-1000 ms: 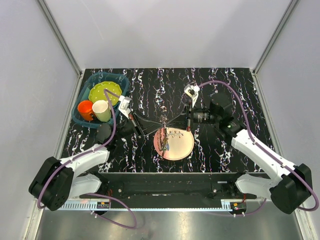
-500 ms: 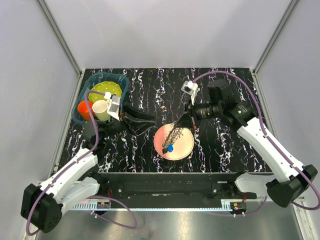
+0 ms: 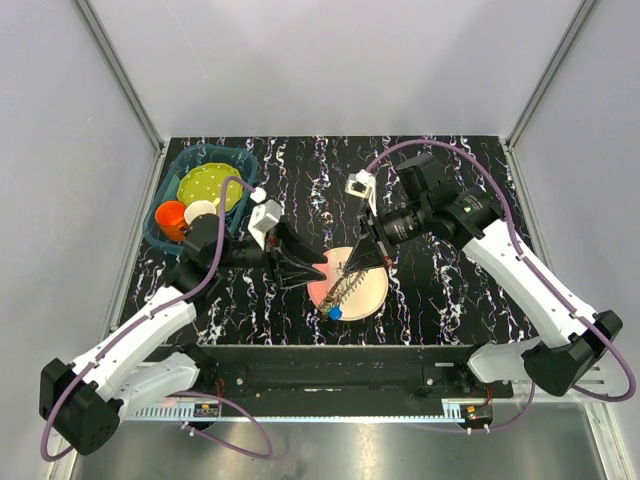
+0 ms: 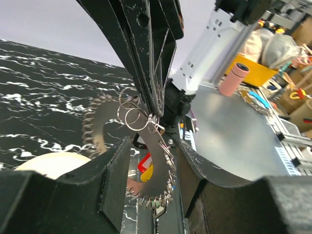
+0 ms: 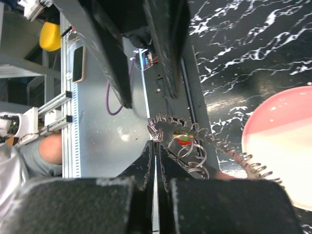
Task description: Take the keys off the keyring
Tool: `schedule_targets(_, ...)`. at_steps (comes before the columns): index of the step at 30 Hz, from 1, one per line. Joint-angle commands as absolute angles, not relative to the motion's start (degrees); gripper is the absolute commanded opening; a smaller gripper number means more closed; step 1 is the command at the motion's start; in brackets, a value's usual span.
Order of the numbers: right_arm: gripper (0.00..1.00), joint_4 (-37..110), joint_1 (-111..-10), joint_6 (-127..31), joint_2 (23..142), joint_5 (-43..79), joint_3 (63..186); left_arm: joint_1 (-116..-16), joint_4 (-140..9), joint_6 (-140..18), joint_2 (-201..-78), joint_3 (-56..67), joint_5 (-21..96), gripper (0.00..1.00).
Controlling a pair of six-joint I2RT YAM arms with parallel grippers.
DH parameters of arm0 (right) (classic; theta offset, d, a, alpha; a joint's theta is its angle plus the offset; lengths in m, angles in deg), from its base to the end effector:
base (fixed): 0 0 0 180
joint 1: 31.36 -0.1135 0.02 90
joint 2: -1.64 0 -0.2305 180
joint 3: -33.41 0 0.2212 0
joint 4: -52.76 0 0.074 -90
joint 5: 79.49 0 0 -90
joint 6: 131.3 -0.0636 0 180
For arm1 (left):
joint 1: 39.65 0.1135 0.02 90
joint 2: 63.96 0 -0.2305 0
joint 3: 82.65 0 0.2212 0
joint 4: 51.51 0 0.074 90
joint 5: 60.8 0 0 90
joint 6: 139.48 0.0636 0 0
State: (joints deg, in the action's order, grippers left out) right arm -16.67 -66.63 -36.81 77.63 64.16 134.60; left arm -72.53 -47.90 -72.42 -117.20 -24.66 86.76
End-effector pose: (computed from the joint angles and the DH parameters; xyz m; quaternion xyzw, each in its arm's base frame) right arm 0.1699 0.1829 0.3534 -0.4446 0.7135 0.4929 0.2243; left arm 0.1468 -0.1588 0.3322 0.4126 0.5392 -0.5886 0.4388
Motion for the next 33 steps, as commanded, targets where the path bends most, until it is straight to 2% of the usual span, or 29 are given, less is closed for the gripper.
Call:
schedule_targets(1, 0.0, -15.0, -68.8, -36.5, 77.8, 69.5, 136.2, -74.0, -46.5, -73.3, -118.2, -22.0, 91.5, 0.45)
schedule_targets(15, 0.0, -9.2, -69.9, -37.6, 77.2, 69.9, 132.0, -75.5, -44.9, -78.5, -123.5, -18.9, 96.3, 0.37)
schedule_targets(24, 0.0, -7.0, -69.9, -38.2, 76.6, 69.7, 131.1, -77.5, -57.8, -72.8, -126.1, -13.3, 96.3, 0.29)
schedule_targets(33, 0.0, -5.3, -69.9, -38.7, 74.9, 69.3, 129.6, -77.8, -68.5, -65.6, -125.6, -11.2, 95.9, 0.29)
